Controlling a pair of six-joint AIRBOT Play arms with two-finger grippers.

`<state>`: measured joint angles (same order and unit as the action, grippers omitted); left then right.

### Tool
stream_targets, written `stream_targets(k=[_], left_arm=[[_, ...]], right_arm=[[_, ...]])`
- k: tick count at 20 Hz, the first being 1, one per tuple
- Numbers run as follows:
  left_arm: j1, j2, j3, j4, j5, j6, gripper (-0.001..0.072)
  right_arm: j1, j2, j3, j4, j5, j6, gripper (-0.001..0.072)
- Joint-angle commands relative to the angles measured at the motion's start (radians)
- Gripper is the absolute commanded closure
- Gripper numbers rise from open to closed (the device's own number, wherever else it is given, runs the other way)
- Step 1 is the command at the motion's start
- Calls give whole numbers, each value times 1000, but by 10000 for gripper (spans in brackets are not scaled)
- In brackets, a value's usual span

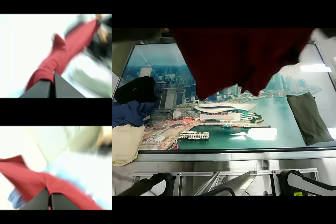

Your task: Fold the shirts.

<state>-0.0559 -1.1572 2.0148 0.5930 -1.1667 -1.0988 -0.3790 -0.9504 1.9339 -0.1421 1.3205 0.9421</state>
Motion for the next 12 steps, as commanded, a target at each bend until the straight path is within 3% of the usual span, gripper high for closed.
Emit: stream_targets(k=[1, 4, 8, 12], left_arm=[[-43, 266, -40, 131, 245, -8, 693], [-96, 304, -137, 161, 254, 13, 693], [-133, 176, -217, 290, 223, 5, 693], [-126, -117, -340, 307, 255, 12, 693]], right_arm=[[-82, 34, 219, 21, 16, 26, 694], [-80, 47, 169, 23, 32, 26, 694], [-27, 31, -56, 6, 42, -29, 694], [175, -106, -326, -343, -135, -57, 694]])
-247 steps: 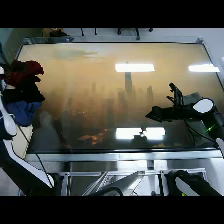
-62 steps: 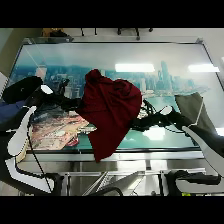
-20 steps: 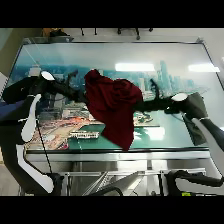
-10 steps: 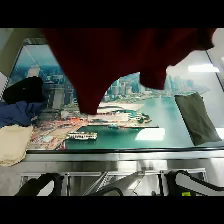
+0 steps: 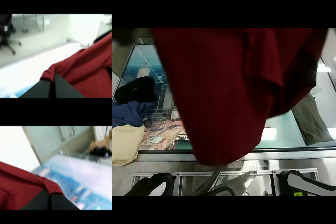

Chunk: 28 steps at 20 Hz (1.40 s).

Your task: Fold the shirts.

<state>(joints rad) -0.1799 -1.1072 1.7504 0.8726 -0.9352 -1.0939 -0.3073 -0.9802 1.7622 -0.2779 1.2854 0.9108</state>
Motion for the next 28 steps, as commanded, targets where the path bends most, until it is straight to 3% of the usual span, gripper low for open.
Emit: stream_targets(k=[1, 3, 5, 6, 7, 8, 9, 12, 15, 17, 20, 23, 28], left_arm=[[0, -254, -94, 25, 53, 15, 693], [-2, -460, -82, 24, 109, 32, 692], [-7, -660, 5, 17, 83, 29, 685], [-7, -745, 71, 17, 38, 11, 660], [1, -803, 130, 17, -8, -16, 313], [17, -841, 191, 18, -54, -64, 14], [36, -857, 242, 18, -109, -93, 9], [145, -814, 324, 18, -296, -163, 10], [269, -687, 168, 19, -457, -191, 11], [330, -607, -11, 18, -525, -198, 11], [369, -483, -348, 19, -511, -195, 11], [381, -375, -649, 26, -399, -175, 12], [380, -319, -911, 25, -291, -138, 12]], right_arm=[[137, -142, -201, -268, -157, -39, 694], [171, -306, -236, -302, -286, -63, 694], [183, -457, -233, -275, -383, -77, 692], [181, -512, -223, -254, -406, -77, 657], [172, -552, -207, -237, -410, -76, 505], [160, -566, -192, -235, -405, -74, 379], [139, -560, -179, -235, -389, -74, 298], [19, -484, -163, -245, -231, -69, 298], [-127, -422, -185, -339, -22, -40, 301], [-183, -414, -241, -435, 44, -21, 301], [-205, -421, -362, -542, 47, -24, 301], [-206, -433, -428, -578, 47, -24, 301], [-206, -437, -436, -579, 49, -26, 300]])
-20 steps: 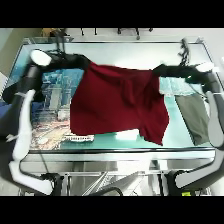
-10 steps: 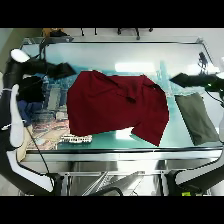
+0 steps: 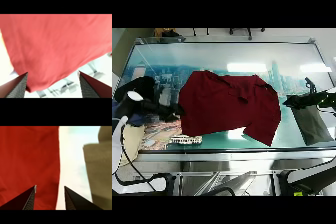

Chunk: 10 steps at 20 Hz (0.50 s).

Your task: Fold the shirts.

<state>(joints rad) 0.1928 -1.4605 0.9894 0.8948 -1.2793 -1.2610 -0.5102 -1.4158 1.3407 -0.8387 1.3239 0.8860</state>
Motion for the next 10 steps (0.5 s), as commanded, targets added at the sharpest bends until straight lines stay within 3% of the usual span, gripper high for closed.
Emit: stream_targets(k=[1, 3, 4, 10], left_arm=[[15, 34, -167, 3, 55, 44, 12], [32, 34, -172, 3, 55, 50, 40], [38, 34, -172, 3, 61, 50, 119], [-90, -31, -172, -53, 92, 92, 118]], right_arm=[[-2, -2, -14, -17, 13, 0, 301], [-2, -2, -14, -18, 13, 0, 301], [-2, -2, -14, -18, 13, -1, 301], [-2, -2, -14, -23, 24, -3, 300]])
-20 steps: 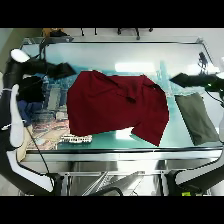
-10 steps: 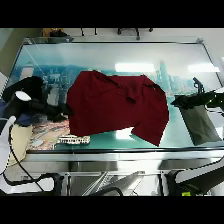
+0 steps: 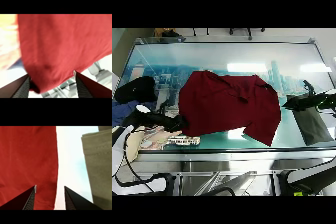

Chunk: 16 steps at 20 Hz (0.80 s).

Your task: Fold the shirts.

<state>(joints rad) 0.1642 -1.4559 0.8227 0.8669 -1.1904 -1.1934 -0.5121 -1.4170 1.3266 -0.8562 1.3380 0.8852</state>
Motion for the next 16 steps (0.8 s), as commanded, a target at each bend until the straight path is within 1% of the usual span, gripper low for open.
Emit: stream_targets(k=[1, 3, 4, 5, 6, 7, 8, 13, 14, 16], left_arm=[[-85, -59, -6, -21, -13, 27, 119], [-111, -92, -6, -22, -13, 27, 122], [-114, -100, -6, -21, -9, 28, 378], [-113, -101, -6, -21, -10, 47, 684], [-110, -98, -6, -21, -13, 57, 688], [-104, -89, -6, -21, -13, 57, 687], [-95, -76, -6, -21, -10, 57, 687], [-21, -28, -6, -23, -5, 57, 688], [-9, -28, -6, -24, -5, 57, 687], [5, -29, -5, -45, -1, 66, 687]], right_arm=[[0, 0, 0, -15, 14, -2, 300], [0, -1, -1, -27, 18, -3, 300], [0, -4, -1, -27, 27, -3, 300], [0, -7, -5, -28, 38, -3, 299], [0, -8, -17, -28, 39, -3, 297], [0, -10, -31, -31, 35, -3, 272], [0, -17, -42, -34, 32, -2, 265], [38, -82, -59, -11, 33, 5, 266], [60, -93, -59, 23, 32, 2, 289], [112, -99, -58, 137, 44, -28, 522]])
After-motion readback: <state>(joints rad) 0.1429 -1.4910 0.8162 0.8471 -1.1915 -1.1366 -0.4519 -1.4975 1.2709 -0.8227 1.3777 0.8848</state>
